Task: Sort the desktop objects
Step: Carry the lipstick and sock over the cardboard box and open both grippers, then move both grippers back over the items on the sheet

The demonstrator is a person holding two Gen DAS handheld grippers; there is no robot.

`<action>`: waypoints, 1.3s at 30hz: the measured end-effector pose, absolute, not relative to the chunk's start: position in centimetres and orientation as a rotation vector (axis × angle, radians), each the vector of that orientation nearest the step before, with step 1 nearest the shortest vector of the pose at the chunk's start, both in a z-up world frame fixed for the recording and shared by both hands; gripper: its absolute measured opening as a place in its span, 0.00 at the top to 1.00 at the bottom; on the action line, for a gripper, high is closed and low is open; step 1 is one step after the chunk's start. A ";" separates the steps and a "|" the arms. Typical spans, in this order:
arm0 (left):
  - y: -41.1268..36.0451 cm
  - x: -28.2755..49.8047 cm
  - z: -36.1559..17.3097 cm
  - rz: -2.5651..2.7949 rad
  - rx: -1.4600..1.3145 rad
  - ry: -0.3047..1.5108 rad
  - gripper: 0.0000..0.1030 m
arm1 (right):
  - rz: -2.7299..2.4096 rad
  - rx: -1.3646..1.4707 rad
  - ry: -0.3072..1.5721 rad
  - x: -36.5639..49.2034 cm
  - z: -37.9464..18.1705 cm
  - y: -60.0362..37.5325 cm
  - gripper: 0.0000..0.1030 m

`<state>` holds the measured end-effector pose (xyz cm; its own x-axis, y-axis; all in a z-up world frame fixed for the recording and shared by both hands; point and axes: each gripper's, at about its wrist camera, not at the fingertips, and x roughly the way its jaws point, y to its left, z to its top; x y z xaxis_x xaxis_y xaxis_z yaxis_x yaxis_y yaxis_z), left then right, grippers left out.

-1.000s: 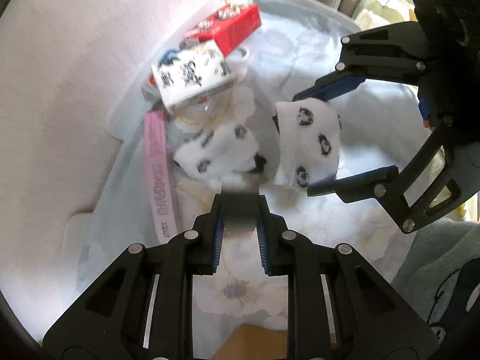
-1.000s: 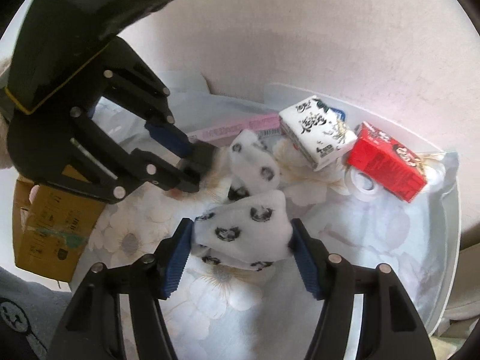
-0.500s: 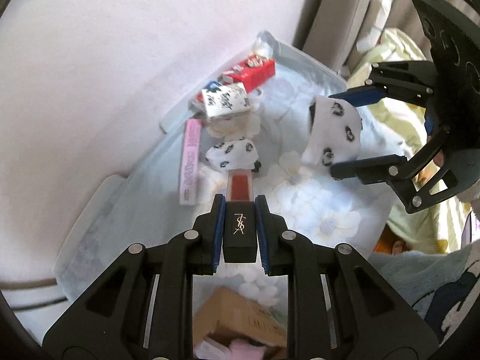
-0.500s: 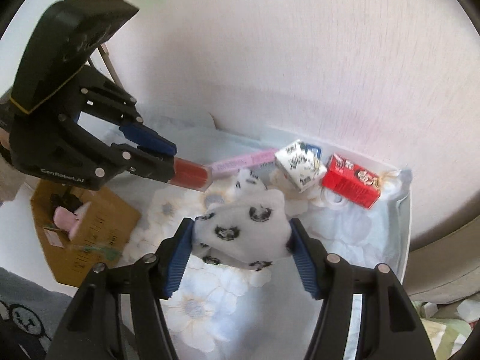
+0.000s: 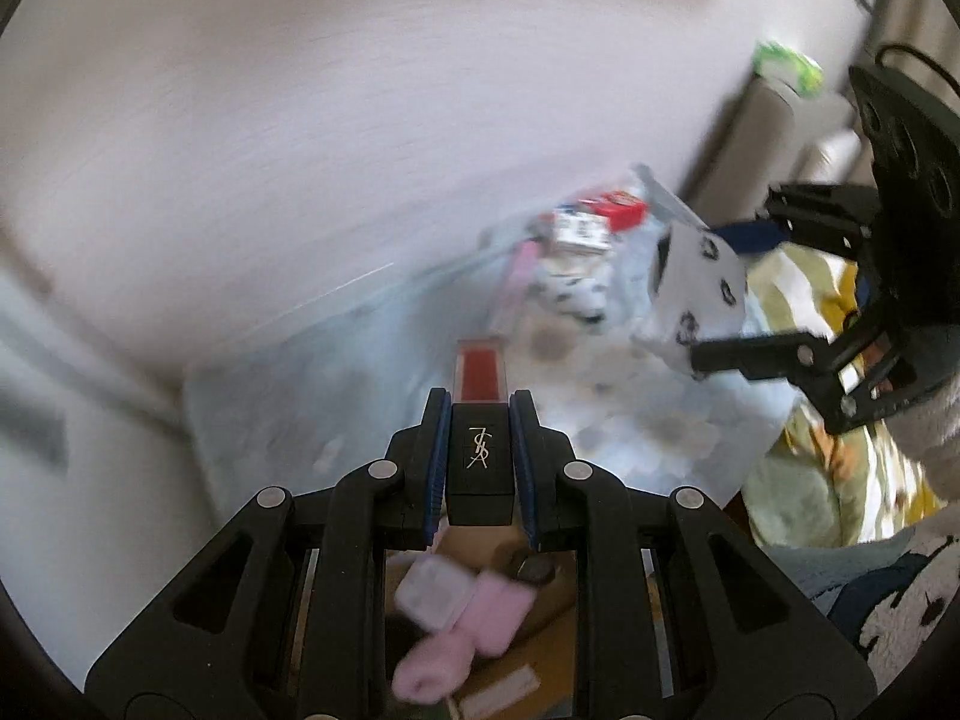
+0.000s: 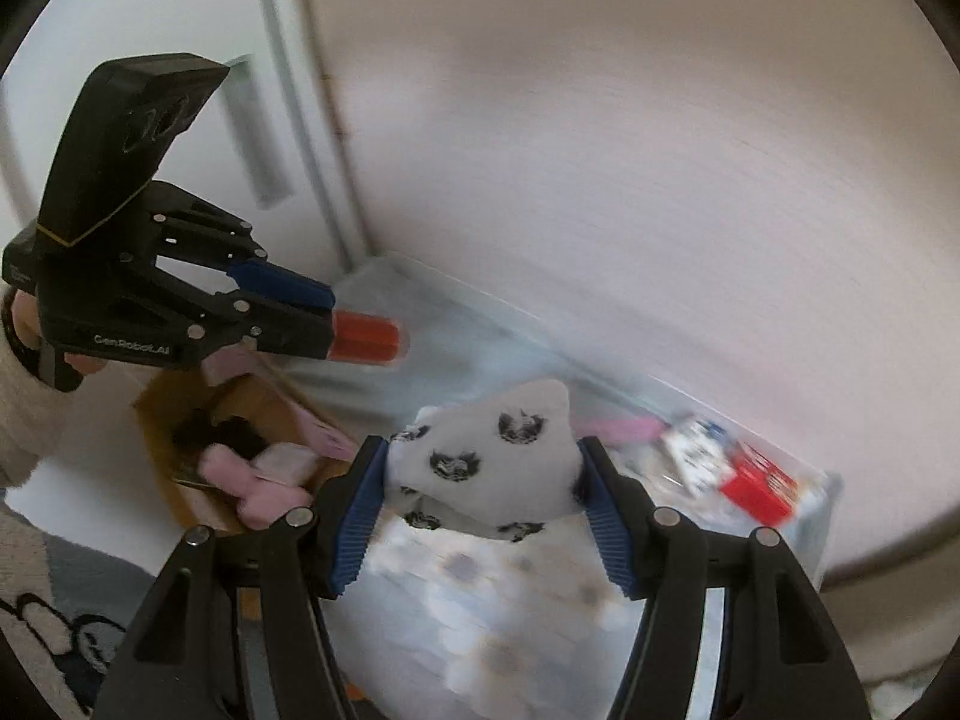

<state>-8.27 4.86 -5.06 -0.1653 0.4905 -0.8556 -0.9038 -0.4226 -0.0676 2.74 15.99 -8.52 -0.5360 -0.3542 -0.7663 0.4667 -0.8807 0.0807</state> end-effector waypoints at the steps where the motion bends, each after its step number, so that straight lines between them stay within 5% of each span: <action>1: 3.3 -8.6 -4.9 1.800 -1.065 0.562 0.83 | -2.374 1.143 0.192 2.7 -8.5 14.7 0.43; 22: -13.0 -9.9 -13.6 2.039 -1.430 0.272 0.83 | -2.018 1.255 0.172 3.8 -15.1 0.5 0.43; 25: -12.9 -9.8 -14.0 2.032 -1.453 0.257 0.82 | -1.941 1.341 0.190 3.6 -16.1 -0.3 0.36; 27: -12.9 -9.8 -13.7 2.024 -1.484 0.206 0.72 | -1.932 1.399 0.259 3.7 -17.0 -0.9 0.30; 28: -13.1 -9.8 -13.5 2.035 -1.486 0.197 0.48 | -1.929 1.414 0.290 4.0 -17.6 -1.1 0.20; 30: -13.1 -9.7 -13.0 2.092 -1.461 0.211 0.00 | -1.930 1.421 0.280 4.3 -17.9 -0.9 0.19; 36: -12.5 -9.3 -11.9 2.110 -1.404 0.194 0.00 | -1.964 1.401 0.126 3.9 -17.7 0.8 0.13; 39: -11.3 -9.5 -11.4 2.118 -1.376 0.216 0.00 | -2.008 1.371 0.081 4.3 -16.7 2.1 0.00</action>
<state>-9.54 -11.30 -11.41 -0.2846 0.3920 -0.8748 -0.5609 -0.8081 -0.1797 4.26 2.11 -16.68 -0.2006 -0.5040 -0.8401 0.5703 -0.7573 0.3182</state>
